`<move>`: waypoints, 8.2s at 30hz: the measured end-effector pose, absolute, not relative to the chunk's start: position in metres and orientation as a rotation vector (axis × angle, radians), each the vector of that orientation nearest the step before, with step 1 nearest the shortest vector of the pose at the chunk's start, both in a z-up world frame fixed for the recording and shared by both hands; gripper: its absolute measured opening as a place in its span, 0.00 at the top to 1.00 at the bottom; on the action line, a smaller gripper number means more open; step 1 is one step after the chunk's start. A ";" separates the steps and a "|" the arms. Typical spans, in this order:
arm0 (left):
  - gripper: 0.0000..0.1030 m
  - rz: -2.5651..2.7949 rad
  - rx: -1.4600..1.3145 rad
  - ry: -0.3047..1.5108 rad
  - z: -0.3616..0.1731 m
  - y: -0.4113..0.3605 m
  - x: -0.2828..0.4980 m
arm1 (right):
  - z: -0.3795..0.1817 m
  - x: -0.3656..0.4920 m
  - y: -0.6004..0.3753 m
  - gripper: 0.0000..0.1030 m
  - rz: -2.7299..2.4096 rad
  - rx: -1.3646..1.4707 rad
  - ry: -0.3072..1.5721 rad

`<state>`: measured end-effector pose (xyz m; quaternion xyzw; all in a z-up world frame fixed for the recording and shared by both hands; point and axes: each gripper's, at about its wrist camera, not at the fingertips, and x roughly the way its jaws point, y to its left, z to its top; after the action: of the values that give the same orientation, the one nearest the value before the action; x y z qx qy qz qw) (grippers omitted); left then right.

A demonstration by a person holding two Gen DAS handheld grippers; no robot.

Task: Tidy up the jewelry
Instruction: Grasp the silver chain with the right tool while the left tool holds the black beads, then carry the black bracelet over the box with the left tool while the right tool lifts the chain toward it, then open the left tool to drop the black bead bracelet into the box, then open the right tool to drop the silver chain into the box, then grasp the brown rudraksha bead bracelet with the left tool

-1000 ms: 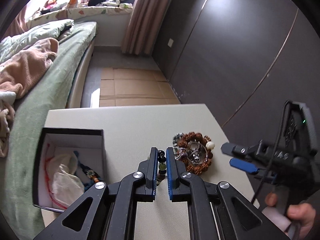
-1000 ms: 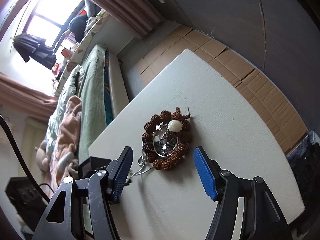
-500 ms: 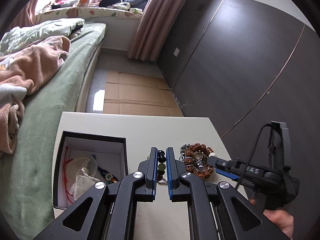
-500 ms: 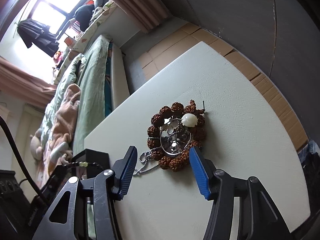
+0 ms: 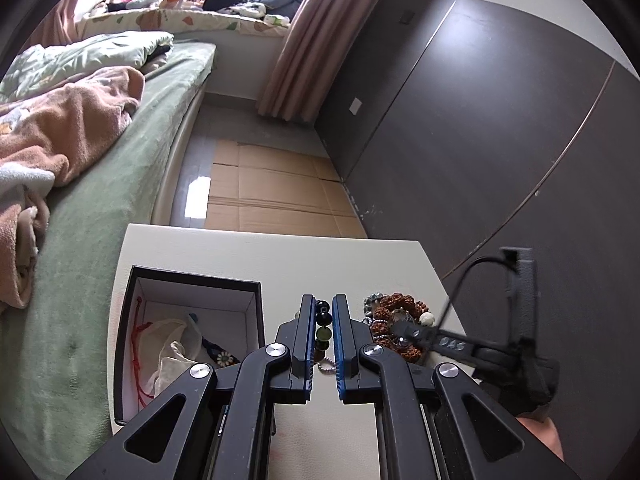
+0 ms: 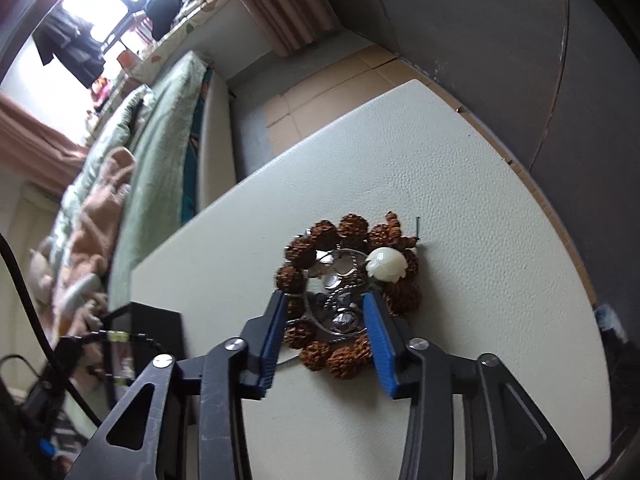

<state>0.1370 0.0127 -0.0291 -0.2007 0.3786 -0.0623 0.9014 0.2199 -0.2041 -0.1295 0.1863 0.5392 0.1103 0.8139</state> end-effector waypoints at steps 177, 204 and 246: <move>0.28 -0.064 -0.524 0.757 -0.011 0.027 0.124 | -0.065 0.161 -0.251 0.45 0.287 0.649 0.996; 0.67 -0.169 -0.324 1.002 -0.076 -0.099 0.206 | -0.094 0.176 -0.335 0.46 0.208 0.831 1.049; 0.67 -0.106 -0.400 1.091 -0.109 -0.089 0.220 | -0.101 0.187 -0.337 0.46 0.189 0.819 1.070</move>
<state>0.2198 -0.0894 -0.1089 -0.1888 0.5152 -0.0499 0.8345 0.1873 -0.3374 -0.1010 0.3785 0.4948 0.0873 0.7774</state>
